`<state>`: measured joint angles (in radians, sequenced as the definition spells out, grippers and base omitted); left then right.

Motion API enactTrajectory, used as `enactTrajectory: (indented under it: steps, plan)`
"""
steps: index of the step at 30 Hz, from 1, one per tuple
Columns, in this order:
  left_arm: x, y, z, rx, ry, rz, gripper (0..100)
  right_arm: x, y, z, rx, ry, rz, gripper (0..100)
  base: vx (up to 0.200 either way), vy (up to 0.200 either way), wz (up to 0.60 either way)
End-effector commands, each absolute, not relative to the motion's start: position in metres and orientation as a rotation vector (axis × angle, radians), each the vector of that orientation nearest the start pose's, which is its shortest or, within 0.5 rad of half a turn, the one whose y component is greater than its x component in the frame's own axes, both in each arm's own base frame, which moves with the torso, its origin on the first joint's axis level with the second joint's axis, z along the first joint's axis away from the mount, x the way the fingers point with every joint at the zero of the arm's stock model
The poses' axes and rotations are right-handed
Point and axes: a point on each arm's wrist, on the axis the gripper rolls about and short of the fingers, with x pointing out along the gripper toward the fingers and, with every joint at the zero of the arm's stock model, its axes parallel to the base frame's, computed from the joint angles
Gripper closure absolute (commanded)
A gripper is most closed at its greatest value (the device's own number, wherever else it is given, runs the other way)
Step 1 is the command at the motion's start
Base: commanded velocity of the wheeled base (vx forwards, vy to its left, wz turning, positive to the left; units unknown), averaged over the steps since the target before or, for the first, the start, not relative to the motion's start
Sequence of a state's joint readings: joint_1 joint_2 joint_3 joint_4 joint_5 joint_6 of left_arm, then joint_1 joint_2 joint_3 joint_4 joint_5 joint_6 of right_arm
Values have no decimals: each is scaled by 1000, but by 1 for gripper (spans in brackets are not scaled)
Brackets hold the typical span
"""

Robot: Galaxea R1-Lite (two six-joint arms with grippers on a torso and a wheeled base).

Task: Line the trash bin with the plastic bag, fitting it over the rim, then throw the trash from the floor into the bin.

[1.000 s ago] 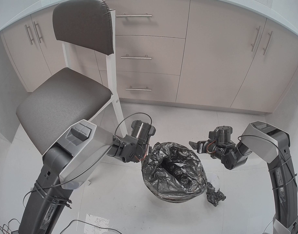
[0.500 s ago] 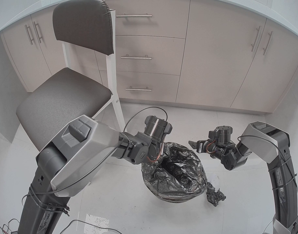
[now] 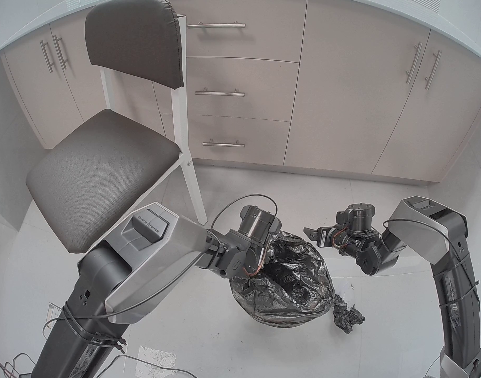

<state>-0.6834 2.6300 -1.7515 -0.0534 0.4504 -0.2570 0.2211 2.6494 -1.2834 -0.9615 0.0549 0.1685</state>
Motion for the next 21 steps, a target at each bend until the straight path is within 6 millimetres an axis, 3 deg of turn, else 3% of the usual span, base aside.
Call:
enactTrajectory:
  steps: [1, 10, 21]
  plan:
    - [391, -311, -30, 232, 738, -135, 0, 456, 104, -55, 129, 428, 238, 0, 0, 0, 0]
    - [384, -320, -48, 291, 760, -166, 0, 456, 104, -57, 129, 429, 237, 0, 0, 0, 0]
    - [383, -319, -50, 331, 778, -168, 0, 457, 104, -56, 130, 426, 236, 0, 0, 0, 0]
